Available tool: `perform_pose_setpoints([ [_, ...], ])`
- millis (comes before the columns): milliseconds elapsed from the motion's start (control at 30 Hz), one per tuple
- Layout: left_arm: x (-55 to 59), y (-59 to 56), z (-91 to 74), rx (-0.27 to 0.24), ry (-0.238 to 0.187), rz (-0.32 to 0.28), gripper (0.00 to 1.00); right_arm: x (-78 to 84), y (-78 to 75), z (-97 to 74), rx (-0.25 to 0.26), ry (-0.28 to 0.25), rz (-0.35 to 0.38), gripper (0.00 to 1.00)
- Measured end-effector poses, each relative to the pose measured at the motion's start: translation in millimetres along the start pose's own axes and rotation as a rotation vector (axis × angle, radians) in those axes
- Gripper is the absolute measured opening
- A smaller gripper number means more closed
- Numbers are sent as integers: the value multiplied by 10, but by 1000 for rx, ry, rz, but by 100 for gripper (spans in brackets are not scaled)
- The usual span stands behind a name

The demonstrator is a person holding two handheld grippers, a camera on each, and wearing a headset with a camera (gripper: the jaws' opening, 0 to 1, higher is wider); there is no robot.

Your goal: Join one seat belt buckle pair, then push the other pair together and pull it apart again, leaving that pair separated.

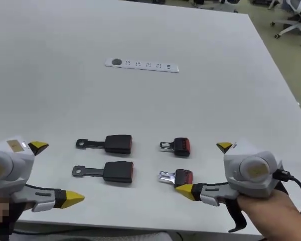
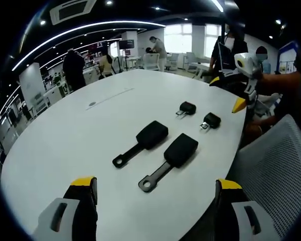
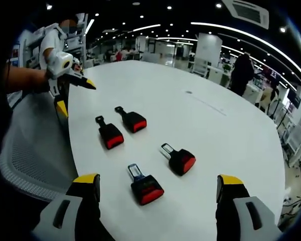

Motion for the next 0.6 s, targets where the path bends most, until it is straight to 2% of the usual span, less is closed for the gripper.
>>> perform_pose_setpoints([
  [267, 60, 55, -20, -34, 12, -20, 100, -10, 6, 3, 1, -4, 16, 97],
  [600, 50, 6, -16, -17, 11, -24, 98, -26, 23, -16, -2, -16, 17, 92],
])
Point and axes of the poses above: the centre of the closed fingertips' face, and the gripper's own axes: z roughly forward along the fingers, y roughly to its left, x roughly out of its underside, the point moved 10 cm from there along -z, roughly backward along the fingers, and after that the axes turned 1 degree about y, right-handed, at the moved point
